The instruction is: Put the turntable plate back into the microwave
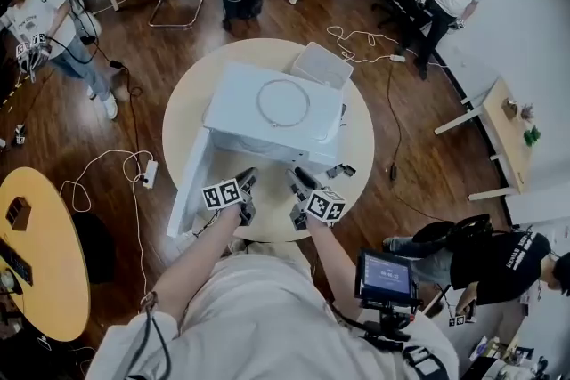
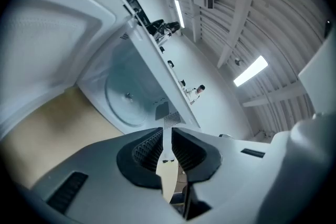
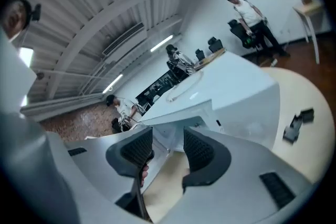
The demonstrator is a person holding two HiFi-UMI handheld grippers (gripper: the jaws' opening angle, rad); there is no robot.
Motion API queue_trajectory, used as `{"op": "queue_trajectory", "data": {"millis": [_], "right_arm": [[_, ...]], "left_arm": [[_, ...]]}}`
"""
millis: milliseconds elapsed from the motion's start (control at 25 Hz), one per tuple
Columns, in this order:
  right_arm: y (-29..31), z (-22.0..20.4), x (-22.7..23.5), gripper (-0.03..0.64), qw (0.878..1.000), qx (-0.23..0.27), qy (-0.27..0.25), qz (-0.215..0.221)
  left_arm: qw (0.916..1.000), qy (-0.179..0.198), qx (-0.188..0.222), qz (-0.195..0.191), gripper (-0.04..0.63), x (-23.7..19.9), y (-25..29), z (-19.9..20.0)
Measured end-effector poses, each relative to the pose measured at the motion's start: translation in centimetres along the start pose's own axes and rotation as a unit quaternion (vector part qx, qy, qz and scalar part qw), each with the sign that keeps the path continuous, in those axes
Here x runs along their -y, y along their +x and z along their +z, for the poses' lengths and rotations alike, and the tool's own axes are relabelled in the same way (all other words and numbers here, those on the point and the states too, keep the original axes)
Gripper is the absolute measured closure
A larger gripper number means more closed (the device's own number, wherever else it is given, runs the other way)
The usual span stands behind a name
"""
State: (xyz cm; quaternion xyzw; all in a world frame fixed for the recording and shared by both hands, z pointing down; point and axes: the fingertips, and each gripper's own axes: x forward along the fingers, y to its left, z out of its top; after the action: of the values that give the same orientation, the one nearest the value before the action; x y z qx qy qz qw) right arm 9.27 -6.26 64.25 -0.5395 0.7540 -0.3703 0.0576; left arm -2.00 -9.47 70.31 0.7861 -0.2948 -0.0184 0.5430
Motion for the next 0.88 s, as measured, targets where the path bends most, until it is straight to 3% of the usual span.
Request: {"op": "queue_trajectory", "data": {"millis": [120, 240, 480, 680, 880], "right_arm": [[-1.5, 2.0, -1.6, 0.448, 0.996, 0.003, -0.093, -0.01], [-2.8, 4.2, -2.7, 0.448, 0.989, 0.019, -0.142, -0.018], [-5.4, 7.7, -4.1, 0.448, 0.979, 0.053, -0.194, -0.031], [-7.1, 8.2, -4.3, 0.448, 0.976, 0.051, -0.209, -0.032], [-8.8, 9.4, -3.7, 0.448, 0.974, 0.059, -0.219, -0.028]], "left_arm": [[0.9988, 0.049, 0.0, -0.008, 0.558, 2.0, -0.6, 0.2], [0.9948, 0.099, -0.003, -0.02, 0.558, 4.6, -1.1, 0.5], [0.9804, 0.189, -0.01, -0.056, 0.558, 10.5, -1.2, 0.5], [0.9653, 0.246, -0.013, -0.085, 0.558, 15.1, -1.4, -0.4], [0.9462, 0.306, -0.011, -0.105, 0.558, 19.2, -1.0, -1.5]]}}
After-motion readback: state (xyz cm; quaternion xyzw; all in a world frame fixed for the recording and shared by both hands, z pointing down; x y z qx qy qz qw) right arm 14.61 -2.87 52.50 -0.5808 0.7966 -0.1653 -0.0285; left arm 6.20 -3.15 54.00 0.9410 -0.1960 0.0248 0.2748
